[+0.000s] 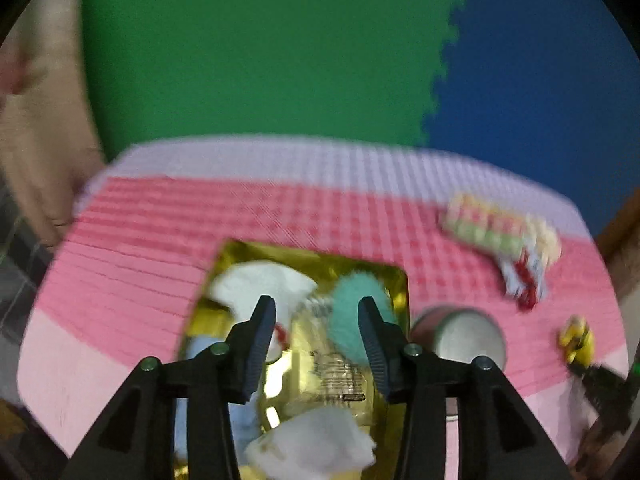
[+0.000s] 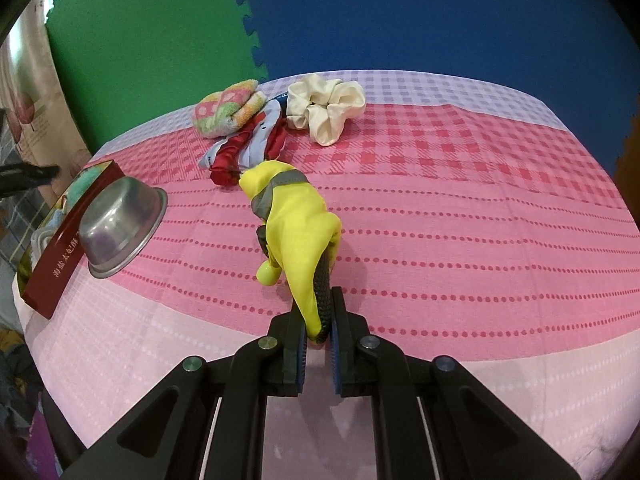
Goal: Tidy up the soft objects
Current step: 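Drop the scrunchie into the tin while the right gripper carries the yellow sock there, then open the right gripper over the tin to drop the yellow sock, then move the left gripper toward the pastel striped towel, then grasp the pastel striped towel with the left gripper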
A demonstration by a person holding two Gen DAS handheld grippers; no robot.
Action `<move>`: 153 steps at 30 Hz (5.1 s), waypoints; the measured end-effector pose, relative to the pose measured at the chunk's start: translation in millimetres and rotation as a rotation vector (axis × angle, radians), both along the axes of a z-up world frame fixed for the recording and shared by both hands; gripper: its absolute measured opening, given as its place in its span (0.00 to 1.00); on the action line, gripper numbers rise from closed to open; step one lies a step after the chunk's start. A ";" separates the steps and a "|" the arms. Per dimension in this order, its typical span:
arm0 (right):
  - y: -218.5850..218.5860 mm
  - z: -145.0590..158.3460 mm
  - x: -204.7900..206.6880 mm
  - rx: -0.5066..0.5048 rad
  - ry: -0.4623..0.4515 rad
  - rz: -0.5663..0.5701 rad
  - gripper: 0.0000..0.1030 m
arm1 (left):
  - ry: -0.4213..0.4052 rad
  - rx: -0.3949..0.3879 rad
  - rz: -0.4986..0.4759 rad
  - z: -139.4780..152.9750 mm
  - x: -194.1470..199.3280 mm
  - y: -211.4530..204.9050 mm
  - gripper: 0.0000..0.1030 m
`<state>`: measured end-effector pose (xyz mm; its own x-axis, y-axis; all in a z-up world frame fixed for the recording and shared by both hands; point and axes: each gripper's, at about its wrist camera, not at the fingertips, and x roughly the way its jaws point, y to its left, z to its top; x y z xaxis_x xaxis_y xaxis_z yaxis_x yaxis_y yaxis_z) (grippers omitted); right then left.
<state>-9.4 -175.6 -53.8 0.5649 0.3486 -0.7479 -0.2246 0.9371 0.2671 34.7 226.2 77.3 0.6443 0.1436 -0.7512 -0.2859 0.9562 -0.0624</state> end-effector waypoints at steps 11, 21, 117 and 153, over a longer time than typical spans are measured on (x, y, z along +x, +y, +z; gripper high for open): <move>-11.7 10.2 -2.1 0.161 0.067 -0.029 0.09 | 0.012 0.180 0.061 -18.6 -167.5 -60.9 0.55; 103.1 93.4 -12.3 0.289 0.008 0.235 0.09 | 0.015 0.202 0.125 -39.5 -215.2 -66.9 0.55; -26.3 -18.9 84.1 -0.201 0.090 -0.197 1.00 | 0.201 0.120 -0.164 -35.0 -117.9 -119.9 0.55; -20.7 1.8 66.0 -0.104 -0.013 -0.162 1.00 | 0.261 -0.891 0.172 -130.3 230.4 -82.8 0.60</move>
